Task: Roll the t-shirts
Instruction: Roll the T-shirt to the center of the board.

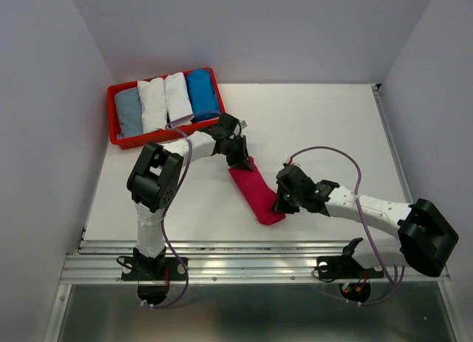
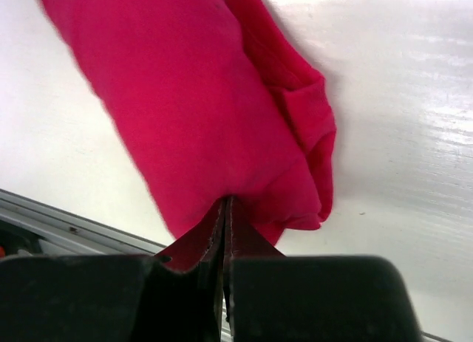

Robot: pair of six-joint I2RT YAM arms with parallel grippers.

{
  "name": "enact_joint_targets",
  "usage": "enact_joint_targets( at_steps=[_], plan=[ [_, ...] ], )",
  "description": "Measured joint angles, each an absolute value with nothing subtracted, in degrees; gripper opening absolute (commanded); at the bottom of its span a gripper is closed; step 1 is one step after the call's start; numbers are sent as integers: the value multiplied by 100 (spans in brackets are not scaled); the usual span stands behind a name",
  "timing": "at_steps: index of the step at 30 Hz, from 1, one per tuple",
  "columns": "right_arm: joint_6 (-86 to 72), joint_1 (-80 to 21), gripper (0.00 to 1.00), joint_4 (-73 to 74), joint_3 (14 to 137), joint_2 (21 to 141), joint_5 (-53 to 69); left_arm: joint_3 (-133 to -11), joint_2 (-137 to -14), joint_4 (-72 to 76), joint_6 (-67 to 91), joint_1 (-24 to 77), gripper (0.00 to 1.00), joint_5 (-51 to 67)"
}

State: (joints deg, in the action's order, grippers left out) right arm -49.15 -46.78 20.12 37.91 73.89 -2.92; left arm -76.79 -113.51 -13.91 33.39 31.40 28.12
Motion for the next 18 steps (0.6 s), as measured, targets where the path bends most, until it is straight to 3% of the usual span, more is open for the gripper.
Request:
enact_joint_targets(
  at_steps=[8,18],
  plan=[
    [-4825,-4930,2,2383,4786,7354,-644,-7999,-10978,-1763,3175,3085,0,2646],
    [-5242,-4958,4,2143,4060,7826,-797,-7701,-11078,-1586,3153,2923,0,2370]
  ],
)
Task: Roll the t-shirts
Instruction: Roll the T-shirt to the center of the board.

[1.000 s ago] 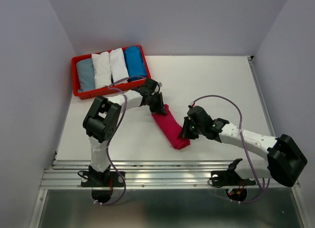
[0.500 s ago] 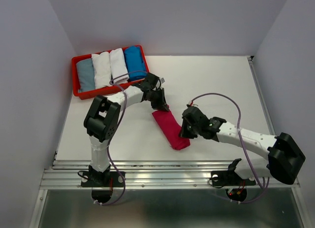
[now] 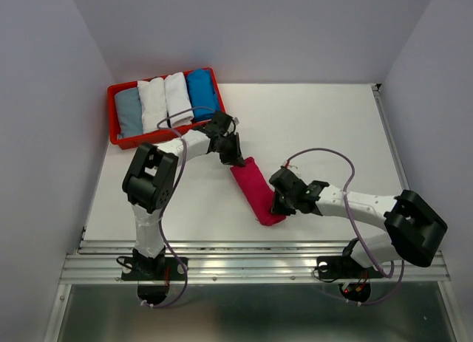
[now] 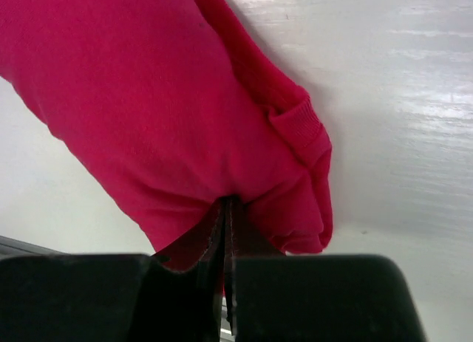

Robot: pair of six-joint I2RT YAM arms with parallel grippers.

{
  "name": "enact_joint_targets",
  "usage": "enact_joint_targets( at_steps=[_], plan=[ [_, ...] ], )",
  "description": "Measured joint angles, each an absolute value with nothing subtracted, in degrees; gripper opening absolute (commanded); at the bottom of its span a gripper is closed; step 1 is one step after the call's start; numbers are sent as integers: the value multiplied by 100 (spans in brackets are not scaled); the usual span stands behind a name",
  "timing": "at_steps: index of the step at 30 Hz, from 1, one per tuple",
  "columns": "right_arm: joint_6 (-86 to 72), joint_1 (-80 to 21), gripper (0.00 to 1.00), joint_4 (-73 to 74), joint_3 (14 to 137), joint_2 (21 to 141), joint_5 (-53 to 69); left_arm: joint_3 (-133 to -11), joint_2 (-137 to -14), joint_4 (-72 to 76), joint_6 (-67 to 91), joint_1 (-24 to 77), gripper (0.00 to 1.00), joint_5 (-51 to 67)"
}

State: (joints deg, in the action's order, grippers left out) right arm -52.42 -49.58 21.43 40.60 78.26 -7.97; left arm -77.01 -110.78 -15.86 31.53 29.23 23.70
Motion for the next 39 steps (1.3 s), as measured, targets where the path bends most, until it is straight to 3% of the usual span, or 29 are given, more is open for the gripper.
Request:
enact_joint_targets(
  at_steps=[10,18,21,22,23,26,39],
  plan=[
    [-5225,-5013,7,2123,4117,8073,-1227,-7052,-11187,-1188,3194,2908,0,2163],
    [-4611,-5026,36,3087,4438,7371,-2121,-7017,-10073,-2209,3030,2910,0,1337],
    [-4386,-5024,47,3262,4794,7024,-2298,-7540,-9793,-2558,2856,2832,15,1140],
    [-4320,-5024,50,3258,4963,6965,-2357,-7669,-9751,-2587,2805,2797,28,1129],
    [-4268,-5024,53,3260,5087,6960,-2390,-7843,-9692,-2635,2707,2733,34,1083],
    [-4165,-5024,56,3216,5317,7026,-2464,-8291,-9651,-2851,2480,2403,50,926],
    [-4073,-5022,57,2808,5306,7778,-1914,-9251,-10062,-3699,2036,-532,52,-86]
  ],
)
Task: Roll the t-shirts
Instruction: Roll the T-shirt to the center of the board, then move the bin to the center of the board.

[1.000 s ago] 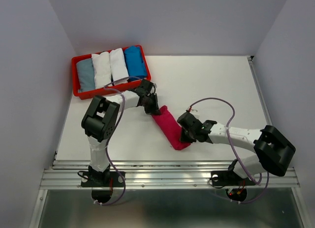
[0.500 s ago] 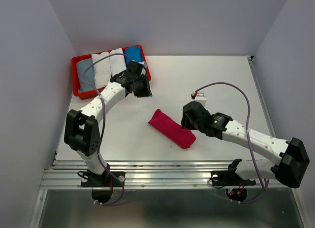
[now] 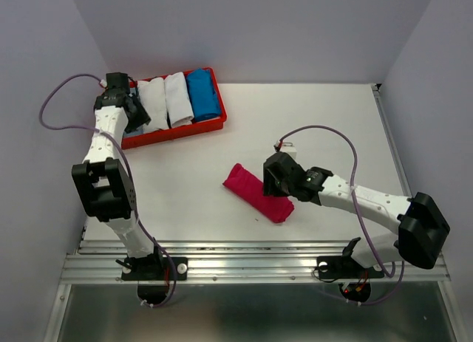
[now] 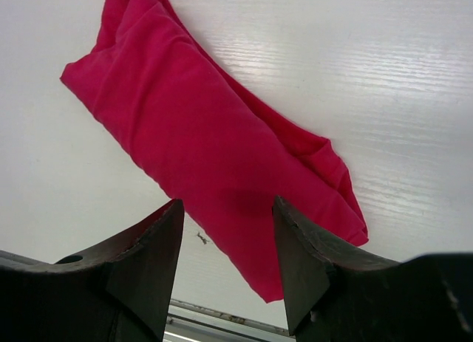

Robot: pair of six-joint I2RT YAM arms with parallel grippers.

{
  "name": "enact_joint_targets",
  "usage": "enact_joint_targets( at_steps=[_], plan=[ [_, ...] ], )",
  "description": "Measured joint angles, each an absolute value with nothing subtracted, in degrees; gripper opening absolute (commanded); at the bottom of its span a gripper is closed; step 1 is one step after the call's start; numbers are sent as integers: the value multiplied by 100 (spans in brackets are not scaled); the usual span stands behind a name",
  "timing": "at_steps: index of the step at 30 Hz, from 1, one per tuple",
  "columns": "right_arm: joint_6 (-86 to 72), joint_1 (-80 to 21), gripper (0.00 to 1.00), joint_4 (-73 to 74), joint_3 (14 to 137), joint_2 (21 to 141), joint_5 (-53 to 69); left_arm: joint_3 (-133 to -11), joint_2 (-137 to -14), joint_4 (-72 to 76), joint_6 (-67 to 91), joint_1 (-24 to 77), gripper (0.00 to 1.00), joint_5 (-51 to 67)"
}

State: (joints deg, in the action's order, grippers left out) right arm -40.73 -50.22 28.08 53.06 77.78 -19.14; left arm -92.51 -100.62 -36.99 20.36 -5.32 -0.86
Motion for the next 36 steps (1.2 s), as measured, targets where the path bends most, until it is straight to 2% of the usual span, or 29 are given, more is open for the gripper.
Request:
enact_joint_targets(
  at_steps=[5,9,20,30,36],
  plan=[
    [-4025,-5022,57,2609,5306,7861,-1734,-9389,-10512,-3765,1975,-1299,50,-327],
    [-3979,-5022,57,2530,5306,8034,-1581,-9572,-10975,-3728,1979,-1474,49,-336],
    [-3959,-5022,57,2331,5181,8086,-1299,-9721,-11428,-3516,2012,-1435,43,-460],
    [-3964,-5022,58,2305,5159,8084,-1299,-9526,-11430,-3124,1990,-1415,42,-281],
    [-3966,-5022,61,2300,5159,8084,-1337,-9564,-11421,-3181,1966,-1024,43,-279]
  ],
)
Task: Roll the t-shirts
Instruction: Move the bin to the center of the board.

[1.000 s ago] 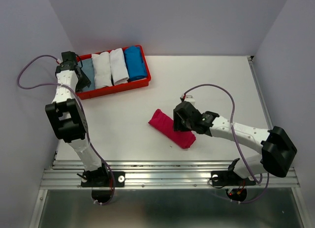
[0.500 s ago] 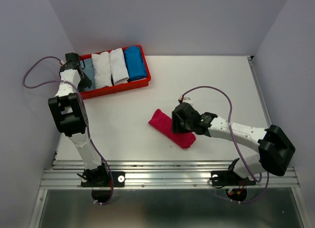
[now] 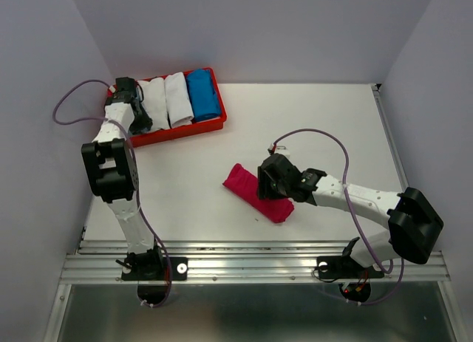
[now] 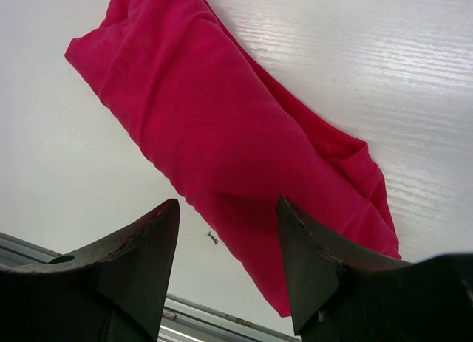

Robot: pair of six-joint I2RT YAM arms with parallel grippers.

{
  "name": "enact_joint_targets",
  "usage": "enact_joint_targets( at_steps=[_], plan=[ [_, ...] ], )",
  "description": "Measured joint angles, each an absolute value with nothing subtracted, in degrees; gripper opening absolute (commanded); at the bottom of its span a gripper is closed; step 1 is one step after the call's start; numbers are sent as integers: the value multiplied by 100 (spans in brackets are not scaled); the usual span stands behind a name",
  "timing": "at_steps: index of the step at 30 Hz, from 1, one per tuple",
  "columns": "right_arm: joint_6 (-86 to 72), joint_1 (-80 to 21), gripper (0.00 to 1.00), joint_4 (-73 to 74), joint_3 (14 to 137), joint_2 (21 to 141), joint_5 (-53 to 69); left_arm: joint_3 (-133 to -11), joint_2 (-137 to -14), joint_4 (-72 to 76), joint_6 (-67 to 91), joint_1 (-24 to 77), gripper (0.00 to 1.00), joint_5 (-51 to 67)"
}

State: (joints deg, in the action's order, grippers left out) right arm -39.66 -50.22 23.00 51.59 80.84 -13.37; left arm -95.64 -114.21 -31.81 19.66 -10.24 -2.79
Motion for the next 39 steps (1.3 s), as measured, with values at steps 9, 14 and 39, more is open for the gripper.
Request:
enact_joint_targets(
  at_steps=[9,14,39],
  plan=[
    [-4032,-5022,65,2300,5159,8084,-1417,-11314,-11629,-3673,2021,773,50,-338],
    [-4077,-5022,66,2305,5159,8079,-1435,-12392,-12182,-3826,2134,1452,52,-237],
    [-4219,-4906,77,2353,5155,7985,-1511,-13019,-13791,-3699,2388,2200,53,276]
  ],
)
